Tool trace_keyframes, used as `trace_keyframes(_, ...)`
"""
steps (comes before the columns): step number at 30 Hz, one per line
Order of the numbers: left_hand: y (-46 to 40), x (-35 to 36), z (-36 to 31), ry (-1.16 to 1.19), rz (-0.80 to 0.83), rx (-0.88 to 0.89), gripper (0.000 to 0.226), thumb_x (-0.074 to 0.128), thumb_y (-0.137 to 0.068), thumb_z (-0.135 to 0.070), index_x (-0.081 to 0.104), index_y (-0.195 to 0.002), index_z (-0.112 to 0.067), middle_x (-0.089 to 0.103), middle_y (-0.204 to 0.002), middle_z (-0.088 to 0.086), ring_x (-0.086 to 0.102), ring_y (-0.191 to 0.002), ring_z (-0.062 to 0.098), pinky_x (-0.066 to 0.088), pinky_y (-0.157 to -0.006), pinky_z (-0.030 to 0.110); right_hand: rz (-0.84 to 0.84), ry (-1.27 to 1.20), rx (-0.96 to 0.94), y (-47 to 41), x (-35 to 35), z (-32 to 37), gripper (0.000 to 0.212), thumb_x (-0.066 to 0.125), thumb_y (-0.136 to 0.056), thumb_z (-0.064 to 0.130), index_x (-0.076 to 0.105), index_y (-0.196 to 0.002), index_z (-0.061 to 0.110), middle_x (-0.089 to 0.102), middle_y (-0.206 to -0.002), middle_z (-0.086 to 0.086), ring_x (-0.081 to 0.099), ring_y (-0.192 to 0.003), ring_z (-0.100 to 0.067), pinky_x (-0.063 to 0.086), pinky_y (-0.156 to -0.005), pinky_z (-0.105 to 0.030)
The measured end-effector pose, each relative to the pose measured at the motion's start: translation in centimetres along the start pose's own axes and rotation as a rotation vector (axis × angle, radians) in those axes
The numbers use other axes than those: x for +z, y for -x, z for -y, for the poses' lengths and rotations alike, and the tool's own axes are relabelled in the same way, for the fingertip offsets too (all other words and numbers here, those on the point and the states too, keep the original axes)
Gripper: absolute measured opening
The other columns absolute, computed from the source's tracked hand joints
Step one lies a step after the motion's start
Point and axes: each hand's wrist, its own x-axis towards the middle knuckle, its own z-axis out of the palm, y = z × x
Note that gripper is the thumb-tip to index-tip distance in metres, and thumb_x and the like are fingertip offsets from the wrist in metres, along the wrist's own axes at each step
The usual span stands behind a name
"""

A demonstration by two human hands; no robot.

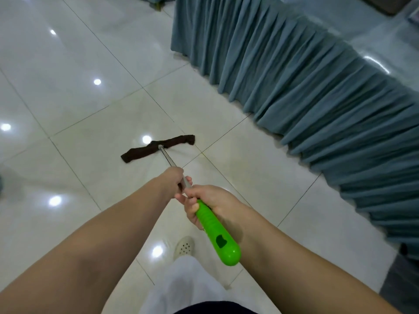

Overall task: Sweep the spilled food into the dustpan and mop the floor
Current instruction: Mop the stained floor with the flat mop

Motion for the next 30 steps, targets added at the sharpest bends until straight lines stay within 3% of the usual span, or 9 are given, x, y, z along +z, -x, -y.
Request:
trace_keyframes(8,-2.8,-2.1,-3.5,-0.013,0.016,0.027,0.017,0.033,-0.1,-0.022,0.038,-0.108,-0.008,0.043,-0.06,0.006,0.039,-0.046,0.016,0.038,-0.031,0.014,-0.027,0.035,-0.046,-4.0,3.3,1.3,0.025,0.044,-0.095,0.0,0.051,-0.098,0.024,0.058,-0.081,-0.01,0.039,-0.026,-0.003,0.032,-0.028,-0.009)
trace_keyframes(14,-3.5,-2.4,-1.7,-0.064,0.022,0.046,0.018,0.031,-0.099,-0.021,0.038,-0.109,-0.008,0.045,-0.062,0.007,0.042,-0.049,0.017,0.039,-0.044,0.027,-0.024,0.087,-0.066,-4.0,2.3,-0.5,0.021,0.041,-0.096,0.001,0.054,-0.093,0.017,0.051,-0.074,-0.005,0.038,-0.028,-0.002,0.031,-0.031,-0.008)
trace_keyframes(16,-3.3,-1.8,-0.6,-0.069,0.027,0.06,0.017,0.03,-0.099,-0.02,0.037,-0.109,-0.008,0.044,-0.062,0.007,0.042,-0.049,0.018,0.039,-0.044,0.027,-0.014,0.057,-0.069,-3.3,1.2,-1.0,0.022,0.04,-0.095,0.0,0.054,-0.098,0.018,0.048,-0.07,-0.003,0.037,-0.029,-0.002,0.031,-0.031,-0.008)
trace_keyframes(21,-2.2,0.7,2.7,-0.079,0.046,0.058,0.016,0.03,-0.1,-0.02,0.037,-0.11,-0.01,0.045,-0.064,0.007,0.044,-0.05,0.017,0.04,-0.032,0.016,0.01,-0.064,-0.027,-0.7,-2.5,-2.0,0.03,0.041,-0.093,-0.001,0.053,-0.078,0.023,0.044,-0.064,0.001,0.037,-0.029,-0.002,0.03,-0.03,-0.009)
trace_keyframes(30,2.4,9.7,13.5,-0.178,0.091,0.06,0.031,0.028,-0.101,-0.019,0.036,-0.129,-0.008,0.047,-0.065,0.008,0.045,-0.051,0.018,0.042,-0.033,0.019,0.029,-0.203,-0.008,6.5,-14.8,-6.5,0.029,0.043,-0.095,0.003,0.055,-0.077,0.022,0.045,-0.052,0.001,0.038,-0.028,-0.004,0.032,-0.028,-0.01)
